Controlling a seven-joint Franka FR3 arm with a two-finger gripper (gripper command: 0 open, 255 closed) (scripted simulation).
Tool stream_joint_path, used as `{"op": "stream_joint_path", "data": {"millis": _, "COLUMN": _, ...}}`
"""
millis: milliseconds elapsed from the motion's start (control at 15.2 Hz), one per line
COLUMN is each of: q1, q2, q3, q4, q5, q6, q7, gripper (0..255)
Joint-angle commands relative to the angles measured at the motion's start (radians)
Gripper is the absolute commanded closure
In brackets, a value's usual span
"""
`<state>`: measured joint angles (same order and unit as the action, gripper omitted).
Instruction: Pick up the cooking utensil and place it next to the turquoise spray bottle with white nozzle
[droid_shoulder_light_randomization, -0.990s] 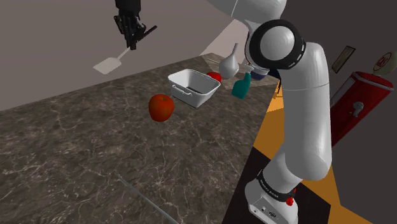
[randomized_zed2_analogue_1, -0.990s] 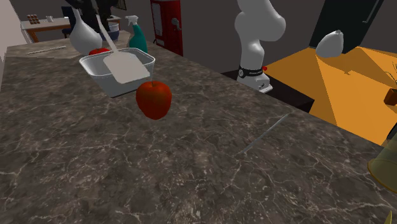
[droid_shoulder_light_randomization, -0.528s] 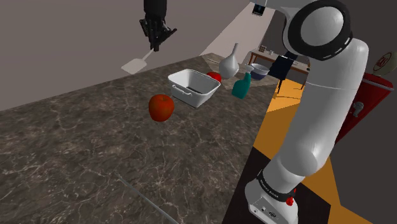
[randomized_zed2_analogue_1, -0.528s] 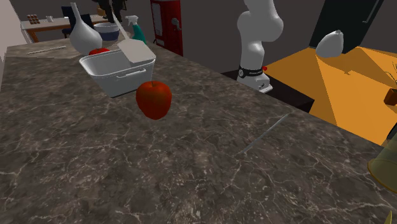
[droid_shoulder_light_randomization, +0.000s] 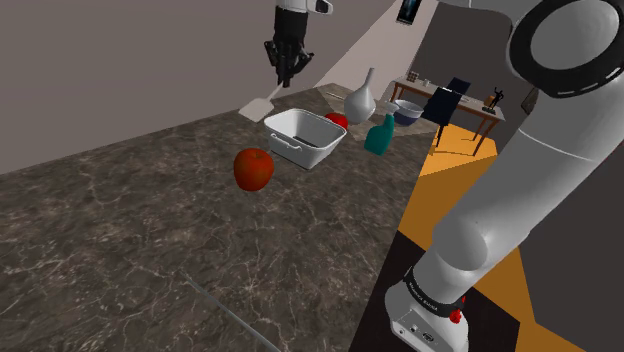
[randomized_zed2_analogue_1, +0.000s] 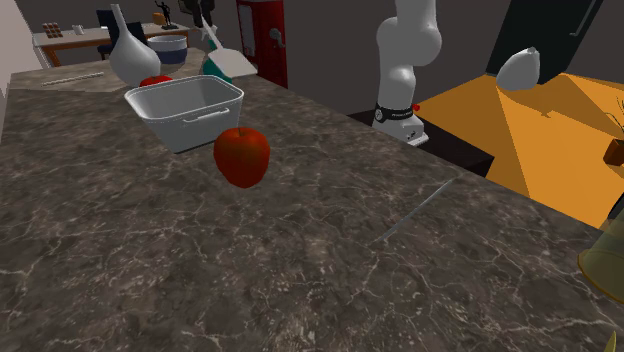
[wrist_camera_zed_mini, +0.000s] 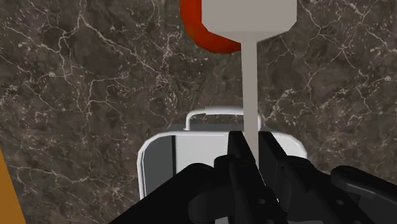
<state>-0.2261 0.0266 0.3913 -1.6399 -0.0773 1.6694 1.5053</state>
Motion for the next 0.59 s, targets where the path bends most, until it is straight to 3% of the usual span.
{"op": "stream_joint_path", "data": {"millis": 0, "q1": -0.027, "q2": -0.050, "q3": -0.024, "q4": -0.048, "q5": 0.019, "q6": 0.006, "q7": -0.054, "gripper": 255}}
{"op": "stream_joint_path", "data": {"millis": 528, "q1": -0.112, "q2": -0.202, "q3": -0.140, "q4": -0.219, "q5": 0.058, "q6": 0.041, "q7": -0.261, "gripper": 255}}
